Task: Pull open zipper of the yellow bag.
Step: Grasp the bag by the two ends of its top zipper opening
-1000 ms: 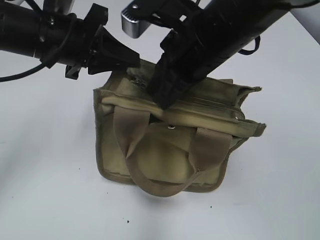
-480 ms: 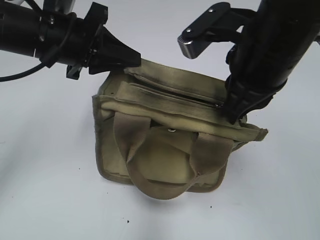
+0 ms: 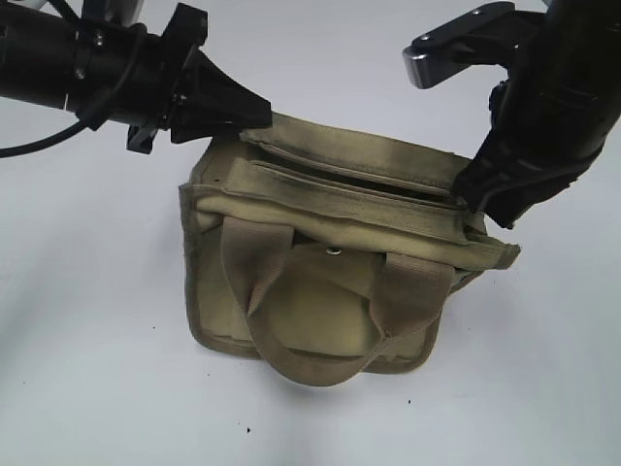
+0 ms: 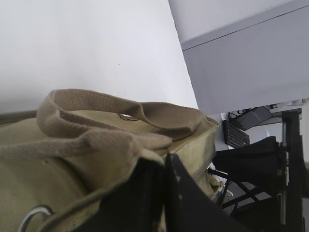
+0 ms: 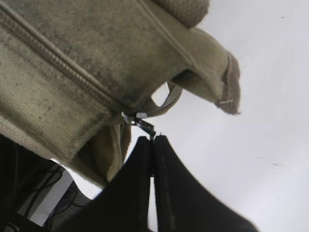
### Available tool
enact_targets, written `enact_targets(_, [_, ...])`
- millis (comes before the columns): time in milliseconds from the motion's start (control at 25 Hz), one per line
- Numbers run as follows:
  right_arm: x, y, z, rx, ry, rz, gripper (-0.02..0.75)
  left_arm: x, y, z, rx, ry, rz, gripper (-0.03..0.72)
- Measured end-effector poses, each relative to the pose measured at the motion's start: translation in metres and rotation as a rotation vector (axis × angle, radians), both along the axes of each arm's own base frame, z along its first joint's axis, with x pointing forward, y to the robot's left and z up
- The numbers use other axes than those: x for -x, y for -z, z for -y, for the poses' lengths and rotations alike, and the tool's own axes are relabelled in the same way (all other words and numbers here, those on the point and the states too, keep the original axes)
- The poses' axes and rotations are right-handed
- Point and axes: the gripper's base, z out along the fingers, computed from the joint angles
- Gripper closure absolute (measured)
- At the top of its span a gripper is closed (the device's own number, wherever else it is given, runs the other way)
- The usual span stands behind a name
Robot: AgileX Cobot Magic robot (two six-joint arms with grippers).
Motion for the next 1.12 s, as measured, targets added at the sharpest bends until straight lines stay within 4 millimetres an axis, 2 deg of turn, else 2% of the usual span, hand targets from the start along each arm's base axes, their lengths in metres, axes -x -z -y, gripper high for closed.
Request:
enact_targets(400, [0.0,0.0,0.0,-0.013,0.045,-0.009,0.736,0.0,0.0,0.0,0.001,0.002,-0.001,0.66])
enact_targets(680, [-0.009,0.0,0.02,-0.068,0.147,-0.039,0.736,0.0,0.0,0.0,0.001,0.003,-0.002,0.661])
enact_targets(880, [-0.009,0.0,0.02,-0.086,0.176,-0.049,0.715,0.001,0.0,0.0,0.002,0.006,-0.003,0.654])
enact_targets(920, [-0.009,-0.001,0.021,-0.088,0.18,-0.048,0.678,0.001,0.0,0.0,0.003,0.008,-0.004,0.64])
enact_targets(1000, [-0.006,-0.005,0.022,-0.095,0.184,-0.035,0.539,0.002,-0.001,0.001,0.009,0.024,-0.01,0.559])
enact_targets(1120, [0.0,-0.018,0.026,-0.107,0.181,0.008,0.273,0.006,-0.005,0.0,0.008,0.054,-0.001,0.33])
